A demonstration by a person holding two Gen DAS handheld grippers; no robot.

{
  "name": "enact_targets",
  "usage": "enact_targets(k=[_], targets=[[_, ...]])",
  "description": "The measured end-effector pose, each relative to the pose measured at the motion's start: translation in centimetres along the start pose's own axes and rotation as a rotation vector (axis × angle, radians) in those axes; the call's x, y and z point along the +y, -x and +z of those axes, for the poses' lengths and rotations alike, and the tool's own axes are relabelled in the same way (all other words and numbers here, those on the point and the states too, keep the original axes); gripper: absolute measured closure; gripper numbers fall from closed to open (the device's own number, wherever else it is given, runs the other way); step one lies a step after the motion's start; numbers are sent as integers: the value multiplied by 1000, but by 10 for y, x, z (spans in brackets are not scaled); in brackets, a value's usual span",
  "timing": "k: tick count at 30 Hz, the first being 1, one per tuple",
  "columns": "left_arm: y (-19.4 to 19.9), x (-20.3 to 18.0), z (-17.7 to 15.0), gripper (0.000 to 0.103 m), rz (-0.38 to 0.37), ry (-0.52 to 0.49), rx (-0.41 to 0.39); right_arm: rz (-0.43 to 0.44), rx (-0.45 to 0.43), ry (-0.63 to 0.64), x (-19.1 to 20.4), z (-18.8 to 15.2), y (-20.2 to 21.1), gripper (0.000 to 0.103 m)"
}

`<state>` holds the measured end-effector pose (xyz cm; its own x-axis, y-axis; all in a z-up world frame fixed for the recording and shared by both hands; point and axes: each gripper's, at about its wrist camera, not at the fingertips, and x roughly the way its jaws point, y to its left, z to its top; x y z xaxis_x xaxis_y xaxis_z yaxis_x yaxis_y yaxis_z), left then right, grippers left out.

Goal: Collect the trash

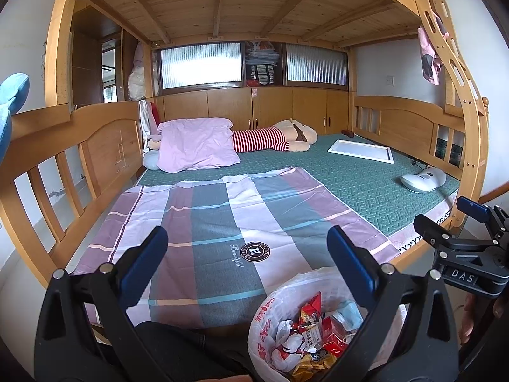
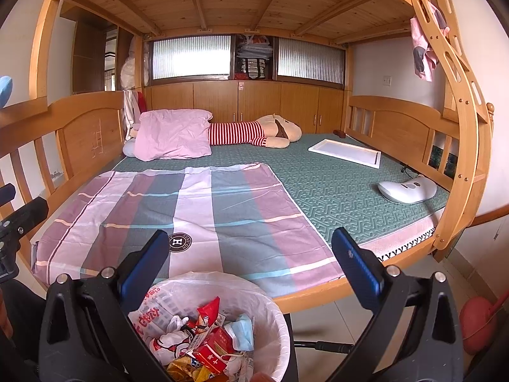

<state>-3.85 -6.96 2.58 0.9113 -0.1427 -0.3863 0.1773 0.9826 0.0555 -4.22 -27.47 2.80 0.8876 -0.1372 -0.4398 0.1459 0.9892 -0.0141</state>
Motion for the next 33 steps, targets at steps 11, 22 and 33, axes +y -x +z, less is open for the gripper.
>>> enact_targets(k=[11,22,33], targets=[[-1,0,-1,4,0,-1,2,2,2,1,1,0,-1,3],[-3,-2,-3,4,-6,0,6,6,10,6,2,-2,-6,3],[-4,-3,-6,3,-10,4,13,9,16,6,3,-6,-8,3]])
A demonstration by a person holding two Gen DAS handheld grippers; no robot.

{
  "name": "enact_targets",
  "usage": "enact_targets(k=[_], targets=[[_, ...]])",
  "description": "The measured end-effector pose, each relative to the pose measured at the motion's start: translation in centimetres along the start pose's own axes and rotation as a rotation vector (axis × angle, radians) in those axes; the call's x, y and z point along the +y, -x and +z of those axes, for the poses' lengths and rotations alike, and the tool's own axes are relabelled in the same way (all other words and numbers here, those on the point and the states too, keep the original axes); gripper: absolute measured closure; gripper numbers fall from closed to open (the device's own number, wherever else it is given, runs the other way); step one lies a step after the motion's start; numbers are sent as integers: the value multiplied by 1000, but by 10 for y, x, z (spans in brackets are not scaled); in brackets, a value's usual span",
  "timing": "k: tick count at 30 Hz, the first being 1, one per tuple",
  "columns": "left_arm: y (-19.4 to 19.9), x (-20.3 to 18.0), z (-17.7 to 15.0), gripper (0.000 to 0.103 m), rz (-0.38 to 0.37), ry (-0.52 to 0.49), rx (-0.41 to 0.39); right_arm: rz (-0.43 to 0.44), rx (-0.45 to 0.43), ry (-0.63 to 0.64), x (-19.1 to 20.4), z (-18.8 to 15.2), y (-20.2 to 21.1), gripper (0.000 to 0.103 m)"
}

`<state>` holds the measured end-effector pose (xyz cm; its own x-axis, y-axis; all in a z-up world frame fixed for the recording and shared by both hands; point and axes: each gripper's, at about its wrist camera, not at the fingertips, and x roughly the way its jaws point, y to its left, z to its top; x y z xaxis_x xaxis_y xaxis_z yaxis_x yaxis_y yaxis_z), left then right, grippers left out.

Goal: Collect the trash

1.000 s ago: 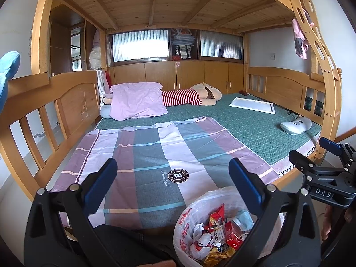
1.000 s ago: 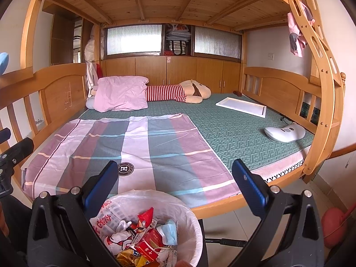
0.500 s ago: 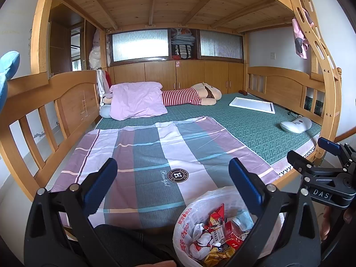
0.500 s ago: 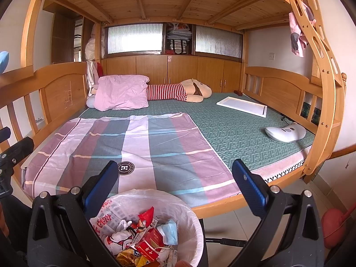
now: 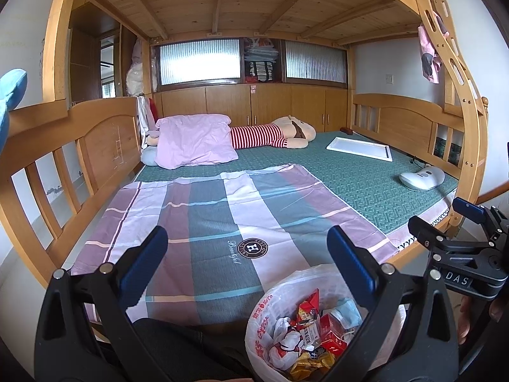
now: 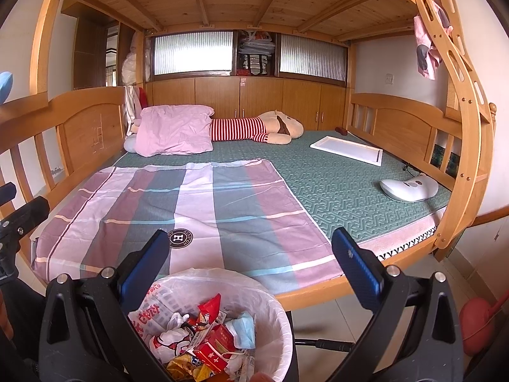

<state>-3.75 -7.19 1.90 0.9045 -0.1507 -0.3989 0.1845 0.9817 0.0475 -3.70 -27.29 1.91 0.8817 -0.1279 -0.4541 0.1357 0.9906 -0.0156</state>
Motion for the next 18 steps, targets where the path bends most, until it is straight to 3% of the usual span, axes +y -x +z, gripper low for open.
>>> enact_targets(k=[18], targets=[[-2,-5,-4,3,10,2,4,7,10,4,1,-1,-1,3]])
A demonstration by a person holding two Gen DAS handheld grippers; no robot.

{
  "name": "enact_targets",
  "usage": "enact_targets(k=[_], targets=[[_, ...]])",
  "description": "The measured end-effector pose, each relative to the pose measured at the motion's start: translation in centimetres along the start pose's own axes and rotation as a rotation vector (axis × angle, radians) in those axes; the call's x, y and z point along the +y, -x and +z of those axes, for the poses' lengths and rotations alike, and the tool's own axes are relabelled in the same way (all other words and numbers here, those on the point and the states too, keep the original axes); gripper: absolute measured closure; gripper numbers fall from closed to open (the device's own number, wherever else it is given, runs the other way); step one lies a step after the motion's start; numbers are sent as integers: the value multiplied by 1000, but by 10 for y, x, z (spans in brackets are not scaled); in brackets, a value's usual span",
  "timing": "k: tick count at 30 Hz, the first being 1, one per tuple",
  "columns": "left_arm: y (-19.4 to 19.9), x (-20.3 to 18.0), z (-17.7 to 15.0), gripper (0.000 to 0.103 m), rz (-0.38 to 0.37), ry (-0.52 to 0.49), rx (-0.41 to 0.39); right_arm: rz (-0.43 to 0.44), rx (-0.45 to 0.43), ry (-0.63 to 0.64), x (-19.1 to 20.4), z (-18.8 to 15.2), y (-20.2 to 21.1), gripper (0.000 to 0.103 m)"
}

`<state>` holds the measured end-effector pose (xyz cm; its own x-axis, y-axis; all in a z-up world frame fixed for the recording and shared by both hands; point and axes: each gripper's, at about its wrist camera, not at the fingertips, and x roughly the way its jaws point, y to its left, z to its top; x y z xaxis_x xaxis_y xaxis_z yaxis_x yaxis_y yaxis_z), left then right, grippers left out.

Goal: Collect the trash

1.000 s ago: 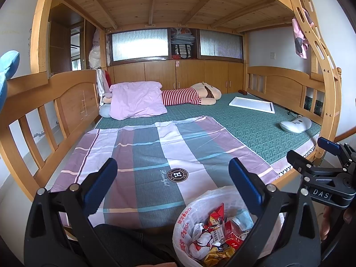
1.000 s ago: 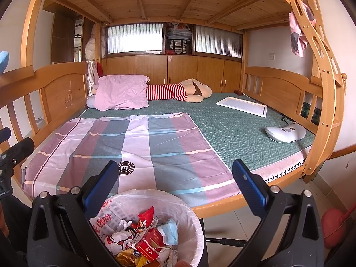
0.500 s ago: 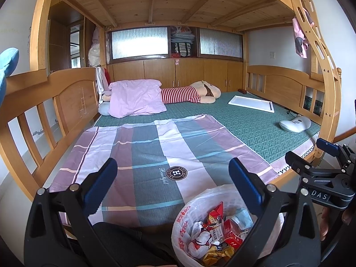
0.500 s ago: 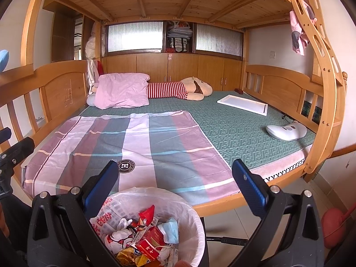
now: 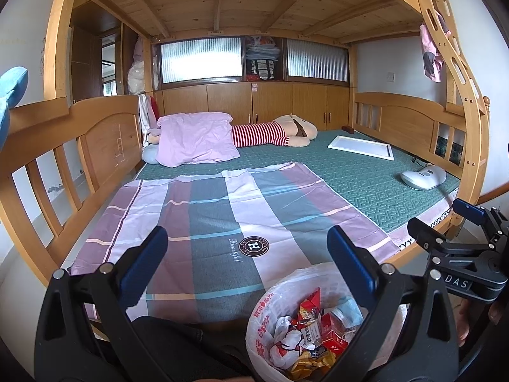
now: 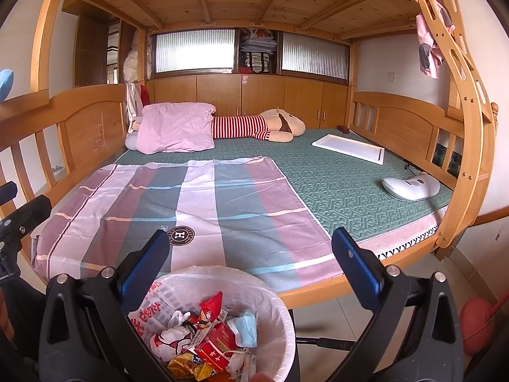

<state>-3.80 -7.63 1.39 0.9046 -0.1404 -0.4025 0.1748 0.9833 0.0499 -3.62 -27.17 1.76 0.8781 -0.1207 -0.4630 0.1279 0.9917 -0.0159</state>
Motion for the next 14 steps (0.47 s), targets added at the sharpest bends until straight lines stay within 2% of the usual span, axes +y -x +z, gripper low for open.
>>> enact_targets(k=[14], targets=[[-2,-1,-1,3,-14,7,21,4,8,1,0,-2,-3,3]])
